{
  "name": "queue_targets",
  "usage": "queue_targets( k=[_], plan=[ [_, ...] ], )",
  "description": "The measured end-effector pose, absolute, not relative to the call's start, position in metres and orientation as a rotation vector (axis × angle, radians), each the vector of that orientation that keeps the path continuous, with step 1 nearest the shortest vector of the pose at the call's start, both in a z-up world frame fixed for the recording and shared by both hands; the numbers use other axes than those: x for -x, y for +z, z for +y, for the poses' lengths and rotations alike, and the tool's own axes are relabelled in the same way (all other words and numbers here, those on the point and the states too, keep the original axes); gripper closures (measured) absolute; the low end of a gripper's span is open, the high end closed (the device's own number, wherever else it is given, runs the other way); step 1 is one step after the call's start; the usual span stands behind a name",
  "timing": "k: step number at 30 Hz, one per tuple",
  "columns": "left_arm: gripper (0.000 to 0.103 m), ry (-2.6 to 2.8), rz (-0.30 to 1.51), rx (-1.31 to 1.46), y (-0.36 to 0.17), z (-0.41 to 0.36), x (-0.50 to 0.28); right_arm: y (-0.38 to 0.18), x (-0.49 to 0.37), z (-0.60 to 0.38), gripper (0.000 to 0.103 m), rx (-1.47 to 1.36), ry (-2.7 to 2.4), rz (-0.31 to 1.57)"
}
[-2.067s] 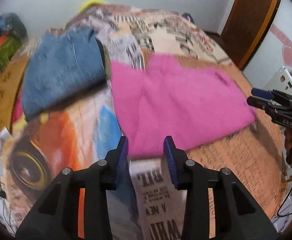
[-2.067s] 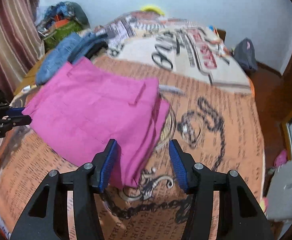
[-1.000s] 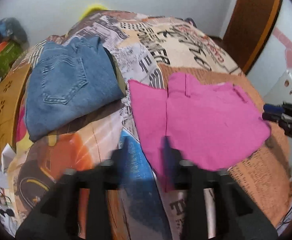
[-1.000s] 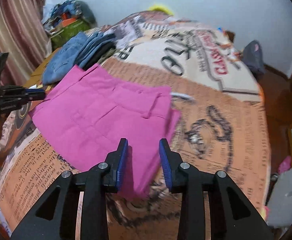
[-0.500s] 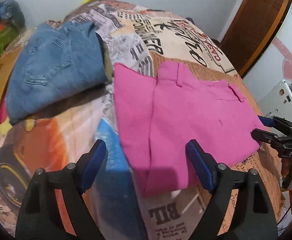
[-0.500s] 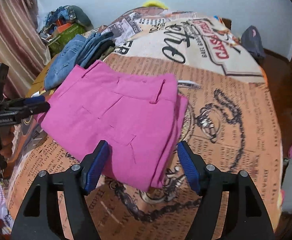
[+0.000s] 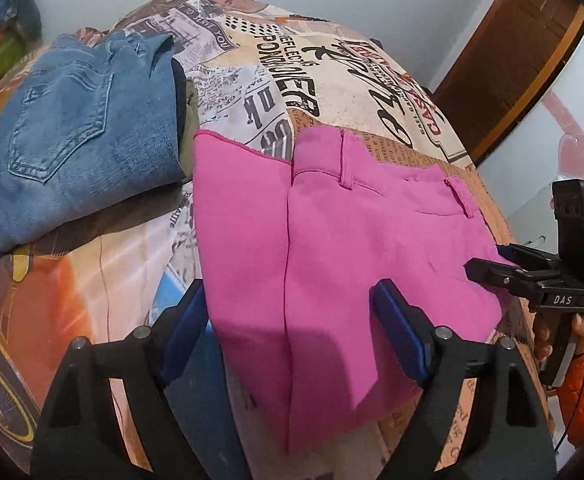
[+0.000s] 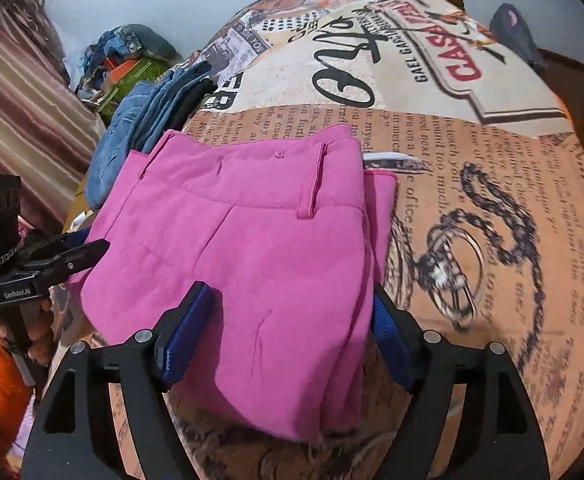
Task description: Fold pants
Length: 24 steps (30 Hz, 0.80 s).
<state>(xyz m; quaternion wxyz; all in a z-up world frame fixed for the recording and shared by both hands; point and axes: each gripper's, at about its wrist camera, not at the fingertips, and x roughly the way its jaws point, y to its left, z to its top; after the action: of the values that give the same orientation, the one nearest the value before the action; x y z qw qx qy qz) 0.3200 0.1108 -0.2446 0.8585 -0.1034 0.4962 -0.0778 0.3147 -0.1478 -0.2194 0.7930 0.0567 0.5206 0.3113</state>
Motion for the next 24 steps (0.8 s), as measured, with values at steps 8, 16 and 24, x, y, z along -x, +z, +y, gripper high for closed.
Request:
queue_targets(
  k=[8,16,24],
  plan=[
    [0.048,-0.104,1.033,0.214,-0.243,0.116,-0.325,-0.215,-0.320,-0.135,0.056,-0.073,0.720,1.091],
    [0.092,-0.095,0.971,0.050,-0.223,0.095,-0.308,-0.196,-0.311,-0.123,0.091,0.009,0.720,1.007],
    [0.093,-0.121,0.920,0.016,-0.195,0.090,-0.285,-0.161,-0.288,-0.118,0.092,0.072,0.733,0.926]
  ],
)
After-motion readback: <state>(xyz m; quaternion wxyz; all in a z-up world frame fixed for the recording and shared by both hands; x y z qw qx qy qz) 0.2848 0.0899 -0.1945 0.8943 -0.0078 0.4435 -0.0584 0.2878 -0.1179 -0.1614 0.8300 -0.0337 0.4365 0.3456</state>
